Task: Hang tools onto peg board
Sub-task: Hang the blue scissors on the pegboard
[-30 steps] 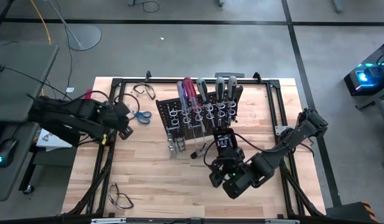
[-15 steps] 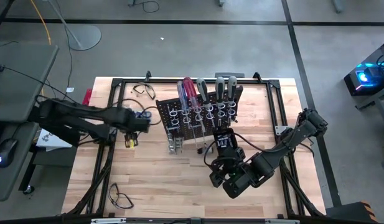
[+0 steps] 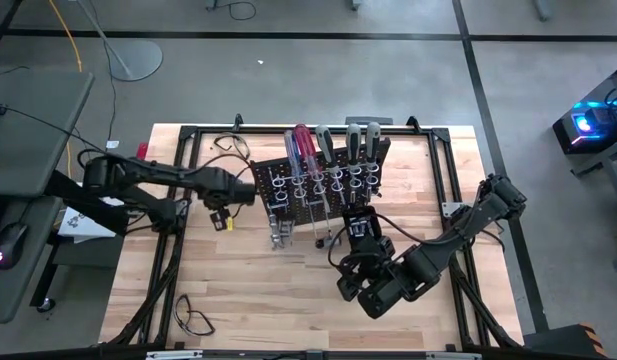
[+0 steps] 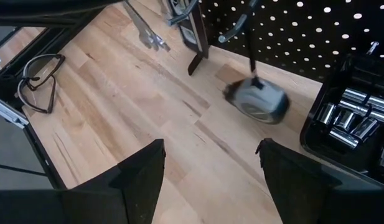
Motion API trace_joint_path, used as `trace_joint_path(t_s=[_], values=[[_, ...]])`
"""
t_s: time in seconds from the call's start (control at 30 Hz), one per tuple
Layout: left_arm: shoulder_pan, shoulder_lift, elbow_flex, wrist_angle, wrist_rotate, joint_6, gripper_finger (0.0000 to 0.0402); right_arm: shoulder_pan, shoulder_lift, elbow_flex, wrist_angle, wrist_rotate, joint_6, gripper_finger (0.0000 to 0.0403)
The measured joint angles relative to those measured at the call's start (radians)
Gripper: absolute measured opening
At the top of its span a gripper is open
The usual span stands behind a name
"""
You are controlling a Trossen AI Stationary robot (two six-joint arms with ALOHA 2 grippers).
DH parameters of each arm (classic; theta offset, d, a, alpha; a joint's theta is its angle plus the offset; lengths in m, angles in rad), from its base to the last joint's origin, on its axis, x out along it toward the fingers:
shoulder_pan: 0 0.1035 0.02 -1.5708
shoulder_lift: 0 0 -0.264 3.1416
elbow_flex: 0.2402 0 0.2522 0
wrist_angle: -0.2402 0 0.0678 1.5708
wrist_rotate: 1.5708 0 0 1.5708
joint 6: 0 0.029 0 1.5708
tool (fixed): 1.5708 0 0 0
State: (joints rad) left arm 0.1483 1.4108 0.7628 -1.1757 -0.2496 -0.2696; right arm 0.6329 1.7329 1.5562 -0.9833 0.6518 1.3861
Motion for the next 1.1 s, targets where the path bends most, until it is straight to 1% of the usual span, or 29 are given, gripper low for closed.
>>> trace_joint_path(t_s=[0.13,0.2,0.27,0.37,0.47,0.7,0.83,0.97,1.1], values=[[0.079,-0.001,0.020,-0.002,-0.004,-0.091,0.0254,0.000,0.000,0.000,0.000,-0.001,0.000,0.0252],[0.124,-0.001,0.026,-0.006,-0.006,-0.084,0.0254,0.000,0.000,0.000,0.000,-0.001,0.000,0.0252],[0.166,-0.001,0.038,0.001,-0.009,-0.029,0.0254,0.000,0.000,0.000,0.000,-0.001,0.000,0.0252],[0.201,-0.001,0.060,0.032,-0.031,0.103,0.0254,0.000,0.000,0.000,-0.001,-0.001,0.000,0.0252],[0.222,-0.001,0.082,0.085,-0.056,0.265,0.0254,0.000,0.000,0.000,-0.001,-0.005,-0.008,0.0252],[0.267,-0.001,0.094,0.195,-0.051,0.648,0.0254,0.000,0.000,0.000,-0.002,-0.021,-0.008,0.0252],[0.292,-0.001,0.070,0.216,0.036,0.843,0.0250,0.000,0.000,0.000,-0.002,-0.032,-0.008,0.0252],[0.305,-0.001,0.021,0.270,0.028,1.028,0.0241,0.000,0.000,0.000,-0.002,-0.035,-0.008,0.0252],[0.310,-0.001,-0.025,0.367,0.006,1.123,0.0234,0.000,0.000,0.000,-0.002,-0.040,-0.007,0.0252]])
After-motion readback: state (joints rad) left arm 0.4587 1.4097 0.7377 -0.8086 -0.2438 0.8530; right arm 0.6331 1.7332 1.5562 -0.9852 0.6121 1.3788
